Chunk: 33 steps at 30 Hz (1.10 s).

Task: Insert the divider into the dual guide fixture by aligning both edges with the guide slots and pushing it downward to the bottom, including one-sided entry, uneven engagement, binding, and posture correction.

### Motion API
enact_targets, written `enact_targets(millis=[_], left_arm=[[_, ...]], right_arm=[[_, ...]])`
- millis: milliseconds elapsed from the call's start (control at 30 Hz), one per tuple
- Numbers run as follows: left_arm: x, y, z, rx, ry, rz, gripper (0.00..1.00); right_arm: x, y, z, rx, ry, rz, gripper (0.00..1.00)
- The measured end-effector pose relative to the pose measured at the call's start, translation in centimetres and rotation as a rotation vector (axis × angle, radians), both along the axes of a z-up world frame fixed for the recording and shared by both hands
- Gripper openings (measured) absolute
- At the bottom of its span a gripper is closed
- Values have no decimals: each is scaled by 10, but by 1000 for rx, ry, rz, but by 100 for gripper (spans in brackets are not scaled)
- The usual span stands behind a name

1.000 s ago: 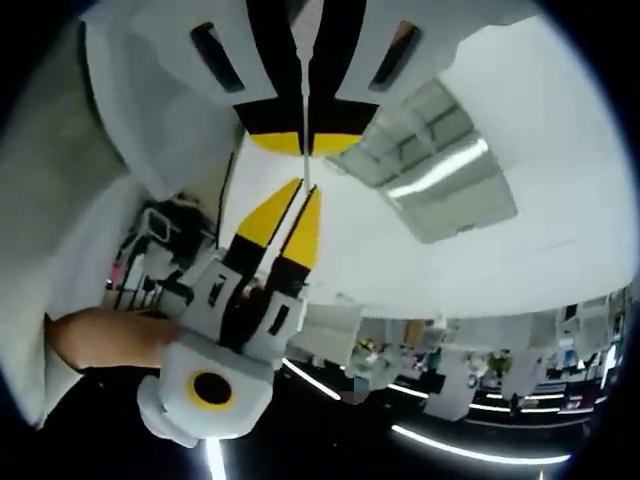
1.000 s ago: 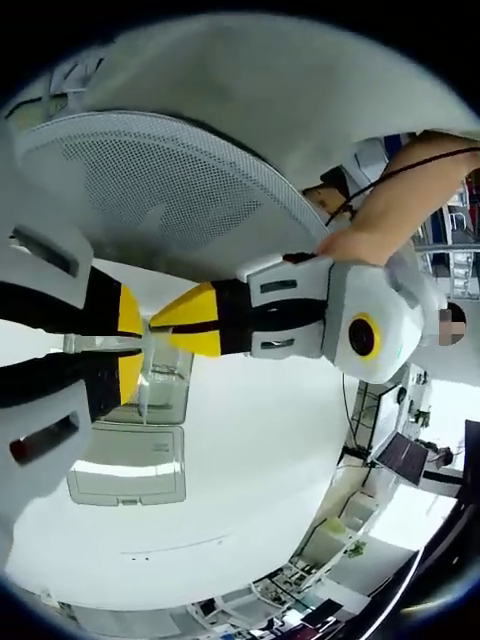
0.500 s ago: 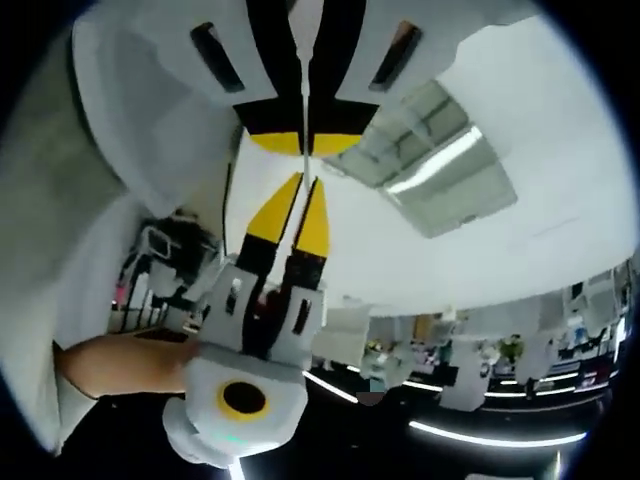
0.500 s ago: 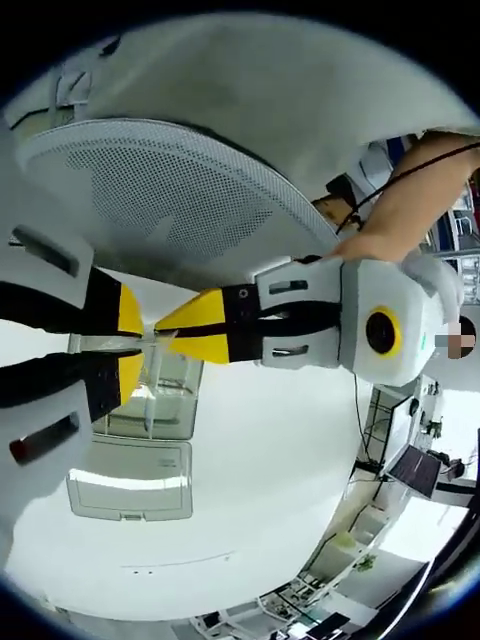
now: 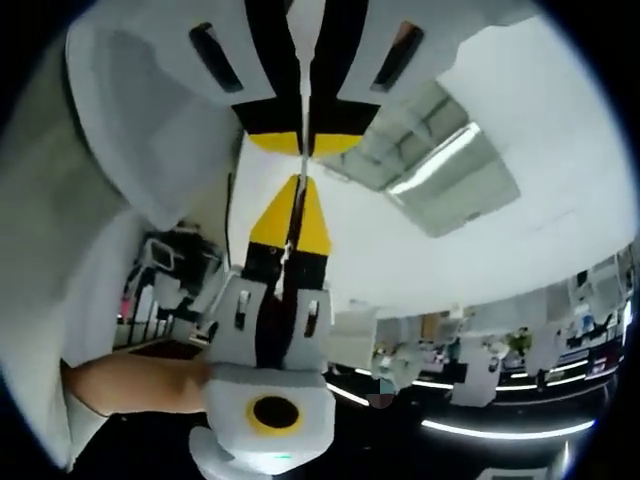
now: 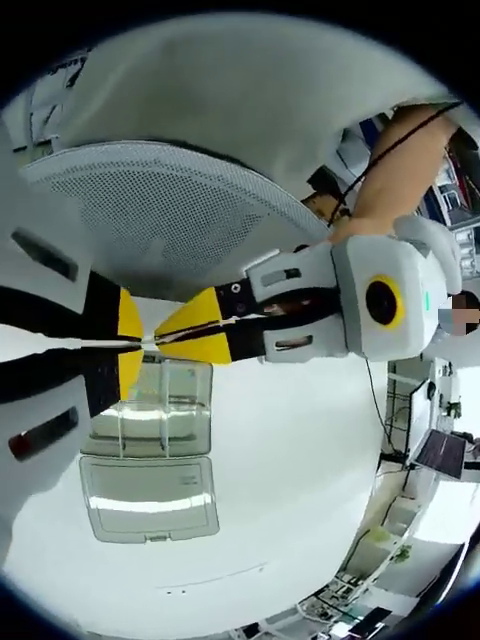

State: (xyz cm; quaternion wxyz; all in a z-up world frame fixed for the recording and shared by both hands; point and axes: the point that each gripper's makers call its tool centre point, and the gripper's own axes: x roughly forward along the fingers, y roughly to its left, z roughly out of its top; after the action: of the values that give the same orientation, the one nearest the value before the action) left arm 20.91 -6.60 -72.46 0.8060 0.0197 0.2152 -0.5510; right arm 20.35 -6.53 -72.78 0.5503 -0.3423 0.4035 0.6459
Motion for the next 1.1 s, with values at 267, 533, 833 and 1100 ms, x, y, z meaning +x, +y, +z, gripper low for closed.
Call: enact_targets(millis=[267,533,833,1100], left_arm=[[-2,-2,-3,1,19,-4,0],[-3,-4,-3,-5,36,-10,0],[0,-4,-8,-4,55,-1,0],[8,4,-11,-8,84,68,5]], right_arm=[[-2,-1,1,-34,48,-56,0],[-1,-3,2,-51,98,-129,0],[-2,-3,1,-56,91,-129,0],[2,2,1,-87,71,-134,0]])
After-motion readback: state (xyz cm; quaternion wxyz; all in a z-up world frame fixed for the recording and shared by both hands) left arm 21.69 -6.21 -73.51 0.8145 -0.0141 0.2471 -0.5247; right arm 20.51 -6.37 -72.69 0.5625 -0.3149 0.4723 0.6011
